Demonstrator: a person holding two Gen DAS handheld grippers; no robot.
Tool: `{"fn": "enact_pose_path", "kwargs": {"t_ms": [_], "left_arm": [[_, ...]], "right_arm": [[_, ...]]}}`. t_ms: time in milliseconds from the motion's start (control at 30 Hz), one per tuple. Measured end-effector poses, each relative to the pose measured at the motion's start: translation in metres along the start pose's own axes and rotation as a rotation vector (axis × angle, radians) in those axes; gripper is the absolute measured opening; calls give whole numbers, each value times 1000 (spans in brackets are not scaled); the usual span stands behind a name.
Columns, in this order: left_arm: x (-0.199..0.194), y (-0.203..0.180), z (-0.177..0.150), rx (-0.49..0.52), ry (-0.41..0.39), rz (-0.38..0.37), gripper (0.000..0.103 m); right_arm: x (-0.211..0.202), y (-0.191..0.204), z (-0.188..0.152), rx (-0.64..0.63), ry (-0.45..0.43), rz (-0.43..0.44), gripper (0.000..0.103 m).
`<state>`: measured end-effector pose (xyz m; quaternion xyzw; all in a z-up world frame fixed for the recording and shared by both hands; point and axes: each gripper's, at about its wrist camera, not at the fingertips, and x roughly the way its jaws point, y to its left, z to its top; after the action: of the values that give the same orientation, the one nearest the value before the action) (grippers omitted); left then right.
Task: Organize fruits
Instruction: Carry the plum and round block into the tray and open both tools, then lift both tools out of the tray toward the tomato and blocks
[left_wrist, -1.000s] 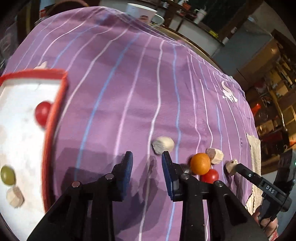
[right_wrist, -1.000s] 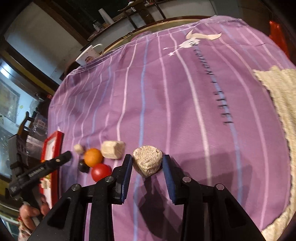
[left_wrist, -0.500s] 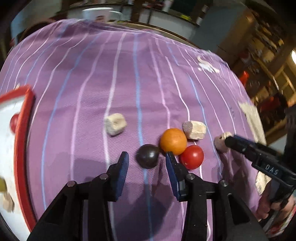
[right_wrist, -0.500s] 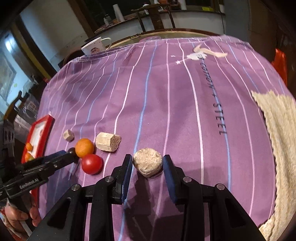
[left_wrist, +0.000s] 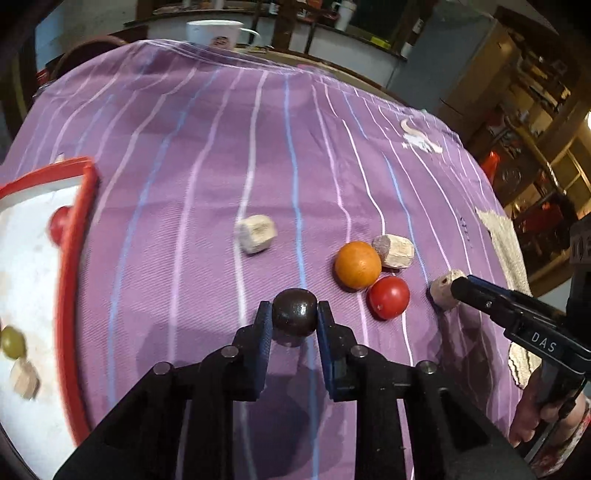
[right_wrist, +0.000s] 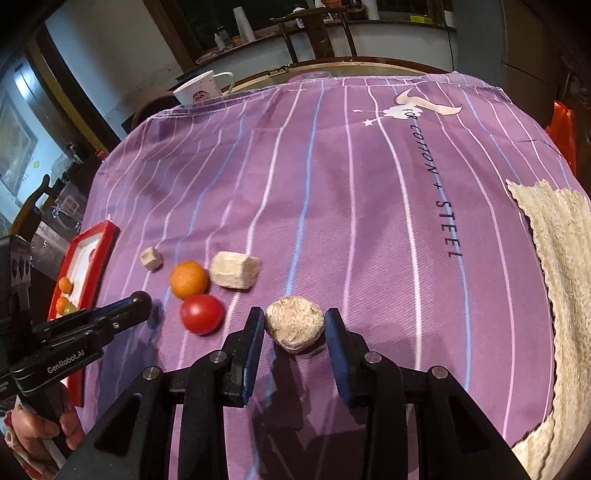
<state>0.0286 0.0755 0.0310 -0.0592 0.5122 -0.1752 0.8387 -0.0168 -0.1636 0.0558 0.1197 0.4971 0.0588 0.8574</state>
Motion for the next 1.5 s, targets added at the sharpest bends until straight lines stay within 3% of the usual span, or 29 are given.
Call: {"fn": "enact_pose_path", "kwargs": {"t_ms": [200, 433, 700, 833, 1133, 1200, 1267, 1367, 1500], "left_arm": [[-40, 42, -12, -66, -43, 31, 23], [-87, 116, -35, -127, -78, 156, 23], [-114, 199, -63, -229, -53, 239, 23], [-114, 220, -72, -240, -29, 244, 23], [-117, 229, -78, -222, -11, 230, 26], [-120, 229, -76, -227, -19, 228, 41], [-127, 231, -75, -240, -36, 223, 50], [-135, 231, -72, -253, -48, 222, 52], [-153, 222, -68, -235, -70, 274, 54]], "right_arm": [[-6, 44, -3, -39, -6, 35, 37], [2, 138, -11, -149, 11, 119, 37], [27, 255, -21, -298, 43, 209, 37], [51, 296, -28, -330, 74, 210, 37], [85, 326, -36, -356, 90, 145, 39], [87, 325, -34, -341, 95, 147, 39], [86, 326, -32, -339, 90, 143, 39], [80, 330, -31, -350, 74, 146, 39], [63, 331, -29, -346, 26, 140, 39]]}}
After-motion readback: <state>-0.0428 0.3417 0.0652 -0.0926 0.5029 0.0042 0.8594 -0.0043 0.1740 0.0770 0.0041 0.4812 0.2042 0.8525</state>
